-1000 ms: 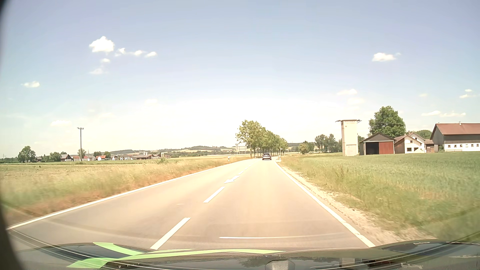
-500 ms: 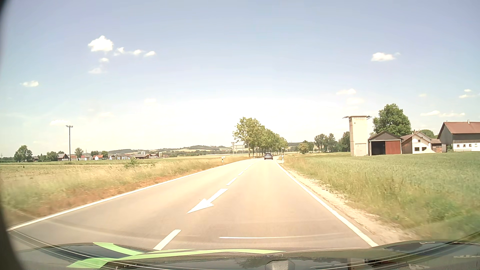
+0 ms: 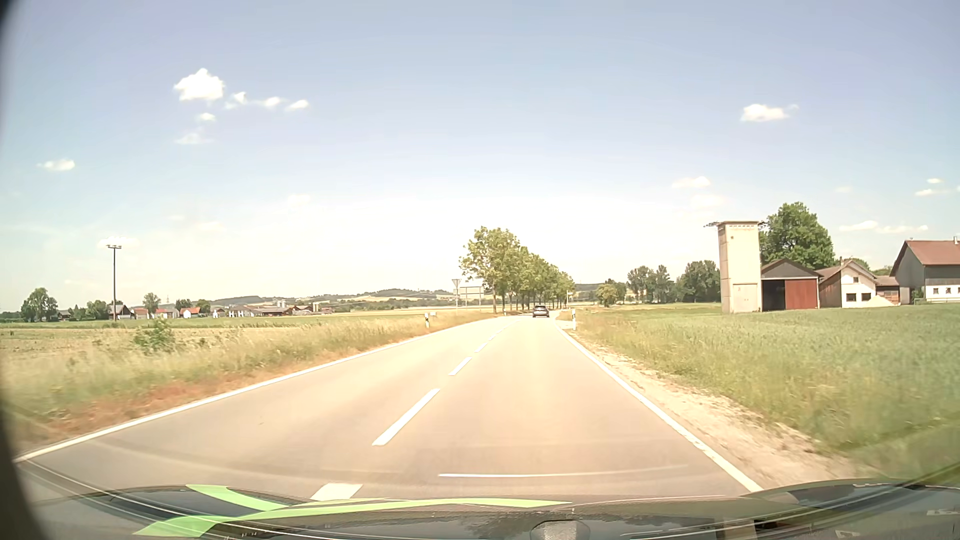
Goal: Follow the waypoints while adhering to traffic rules and regulations
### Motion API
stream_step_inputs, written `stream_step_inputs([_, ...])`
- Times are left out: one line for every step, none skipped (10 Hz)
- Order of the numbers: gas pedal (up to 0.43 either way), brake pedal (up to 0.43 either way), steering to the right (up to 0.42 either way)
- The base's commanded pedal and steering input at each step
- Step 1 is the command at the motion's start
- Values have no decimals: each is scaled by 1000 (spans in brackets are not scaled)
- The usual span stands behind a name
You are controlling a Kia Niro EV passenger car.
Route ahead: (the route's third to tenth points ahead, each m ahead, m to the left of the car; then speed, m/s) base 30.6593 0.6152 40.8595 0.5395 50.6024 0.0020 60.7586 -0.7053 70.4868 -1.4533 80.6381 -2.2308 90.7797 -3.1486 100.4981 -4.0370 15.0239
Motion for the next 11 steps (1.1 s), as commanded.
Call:
stream_step_inputs([248, 0, 1])
stream_step_inputs([240, 0, 1])
stream_step_inputs([228, 0, 1])
stream_step_inputs([220, 0, 2])
stream_step_inputs([220, 0, 2])
stream_step_inputs([220, 0, 2])
stream_step_inputs([220, 0, 2])
stream_step_inputs([220, 0, 2])
stream_step_inputs([220, 0, 2])
stream_step_inputs([220, 0, 2])
stream_step_inputs([197, 0, 2])
